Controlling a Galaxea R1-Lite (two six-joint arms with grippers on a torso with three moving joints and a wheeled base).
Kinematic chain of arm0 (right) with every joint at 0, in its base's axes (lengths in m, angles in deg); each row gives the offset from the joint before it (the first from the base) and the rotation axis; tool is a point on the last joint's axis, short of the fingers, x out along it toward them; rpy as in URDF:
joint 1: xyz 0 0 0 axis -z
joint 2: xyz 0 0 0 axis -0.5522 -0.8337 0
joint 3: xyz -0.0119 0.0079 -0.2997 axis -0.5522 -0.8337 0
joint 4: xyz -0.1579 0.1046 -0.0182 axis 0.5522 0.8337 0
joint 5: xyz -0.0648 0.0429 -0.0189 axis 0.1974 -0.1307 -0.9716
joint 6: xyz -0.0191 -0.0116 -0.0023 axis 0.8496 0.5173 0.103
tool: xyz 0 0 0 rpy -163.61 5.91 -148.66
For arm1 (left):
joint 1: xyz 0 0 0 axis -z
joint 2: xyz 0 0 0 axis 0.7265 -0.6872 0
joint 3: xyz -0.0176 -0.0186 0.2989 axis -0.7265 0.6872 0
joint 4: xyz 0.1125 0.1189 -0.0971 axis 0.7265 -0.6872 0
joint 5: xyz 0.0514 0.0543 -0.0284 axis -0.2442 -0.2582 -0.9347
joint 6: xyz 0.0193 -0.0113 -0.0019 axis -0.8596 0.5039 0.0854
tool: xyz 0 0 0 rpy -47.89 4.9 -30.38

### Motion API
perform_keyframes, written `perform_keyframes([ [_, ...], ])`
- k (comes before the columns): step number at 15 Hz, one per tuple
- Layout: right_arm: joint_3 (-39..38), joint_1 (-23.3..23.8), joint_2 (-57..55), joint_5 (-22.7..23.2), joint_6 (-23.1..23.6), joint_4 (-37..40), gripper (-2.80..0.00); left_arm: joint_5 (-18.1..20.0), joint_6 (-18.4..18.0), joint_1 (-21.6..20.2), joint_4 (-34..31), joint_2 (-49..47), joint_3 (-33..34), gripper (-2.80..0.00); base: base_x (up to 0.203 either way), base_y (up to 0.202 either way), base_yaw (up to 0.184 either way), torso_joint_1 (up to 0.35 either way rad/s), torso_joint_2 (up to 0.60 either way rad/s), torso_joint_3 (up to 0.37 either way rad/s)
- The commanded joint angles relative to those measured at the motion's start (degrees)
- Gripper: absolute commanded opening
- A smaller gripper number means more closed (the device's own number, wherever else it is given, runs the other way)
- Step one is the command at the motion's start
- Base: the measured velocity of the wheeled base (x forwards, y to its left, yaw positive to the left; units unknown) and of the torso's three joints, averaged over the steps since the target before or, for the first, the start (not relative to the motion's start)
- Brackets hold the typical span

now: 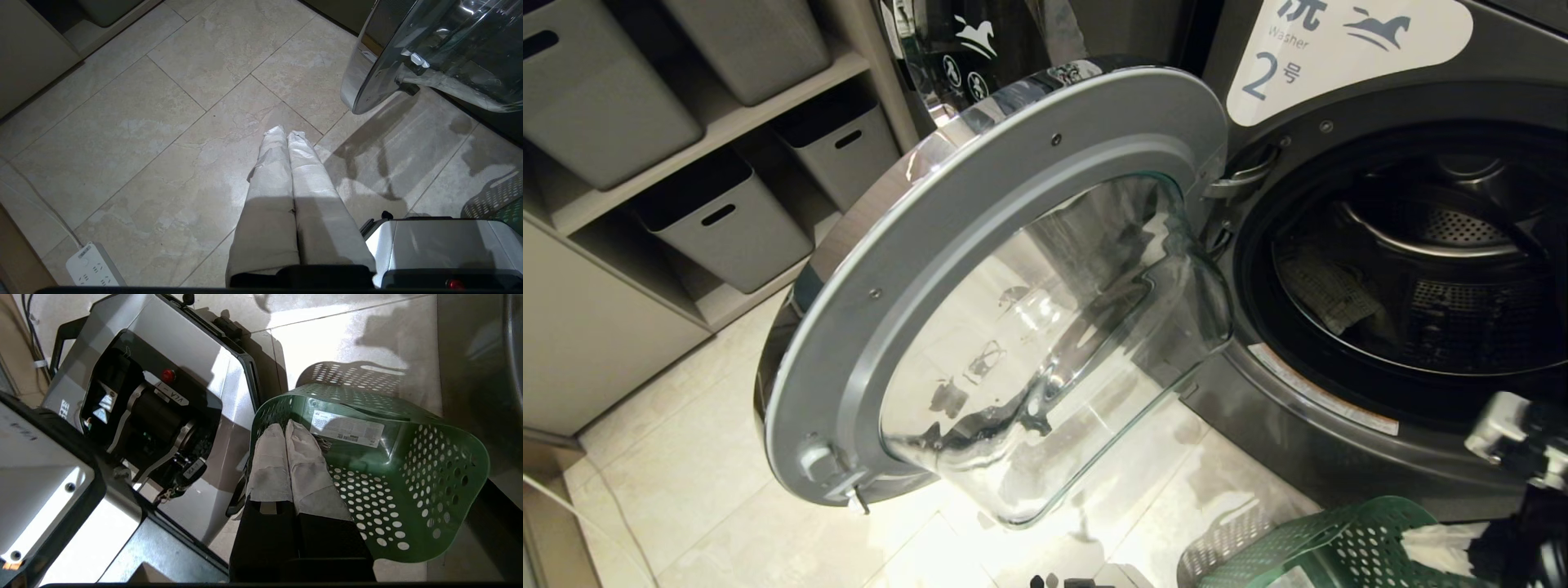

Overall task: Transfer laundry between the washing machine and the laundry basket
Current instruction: Pick a cloth and place it into the basket

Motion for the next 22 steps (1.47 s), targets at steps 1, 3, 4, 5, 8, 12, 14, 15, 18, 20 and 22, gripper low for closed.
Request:
perform_keyframes([
  [1, -1.4, -0.8, -9.5, -0.3, -0.9, -5.4, -2.80, 0.0, 0.0, 0.0, 0.0, -0.1, 0.1, -2.80, 0.000, 0.000, 0.000, 0.000, 0.00, 0.000],
  [3, -2.2, -0.9, -15.2, -1.5, -3.1, -10.8, -2.80, 0.0, 0.0, 0.1, 0.0, -0.1, 0.1, -2.80, 0.000, 0.000, 0.000, 0.000, 0.00, 0.000],
  [4, -2.9, -0.9, -17.7, -2.7, -4.9, -14.1, -2.80, 0.0, 0.0, 0.1, 0.0, -0.1, 0.1, -2.80, 0.000, 0.000, 0.000, 0.000, 0.00, 0.000],
  [5, -3.8, -0.9, -19.9, -3.8, -7.0, -18.2, -2.80, 0.0, 0.0, 0.0, 0.0, -0.1, 0.1, -2.80, 0.000, 0.000, 0.000, 0.000, 0.00, 0.000],
  [8, -6.2, -1.2, -25.9, -7.6, -13.4, -30.5, -2.80, 0.0, 0.0, 0.0, 0.0, -0.1, 0.1, -2.80, 0.000, 0.000, 0.000, 0.000, 0.00, 0.000],
  [12, -6.0, -2.2, -35.4, -19.4, -24.8, -49.8, -2.80, 0.0, 0.0, 0.0, 0.0, -0.1, 0.1, -2.80, 0.000, 0.000, 0.000, 0.000, 0.00, 0.000],
  [14, -5.3, -2.3, -38.3, -25.2, -28.3, -59.4, -2.80, 0.0, 0.0, 0.0, 0.0, -0.1, 0.1, -2.80, 0.000, 0.000, 0.000, 0.000, 0.00, 0.000],
  [15, -4.9, -2.4, -38.6, -27.5, -29.8, -62.7, -2.80, 0.0, 0.0, 0.0, 0.0, -0.1, 0.1, -2.80, 0.000, 0.000, 0.000, 0.000, 0.00, 0.000],
  [18, -5.1, -1.5, -38.5, -30.5, -30.1, -63.6, -2.80, 0.0, 0.0, 0.0, 0.0, -0.1, 0.1, -2.80, 0.000, 0.000, 0.000, 0.000, 0.00, 0.000],
  [20, -4.6, -0.2, -40.7, -34.0, -29.8, -67.2, -2.80, 0.0, 0.0, 0.0, 0.0, -0.1, 0.1, -2.80, 0.000, 0.000, 0.000, 0.000, 0.00, 0.000],
  [22, -3.7, 1.8, -45.2, -38.7, -28.6, -74.4, -2.80, 0.0, 0.0, 0.0, 0.0, -0.1, 0.1, -2.80, 0.000, 0.000, 0.000, 0.000, 0.00, 0.000],
])
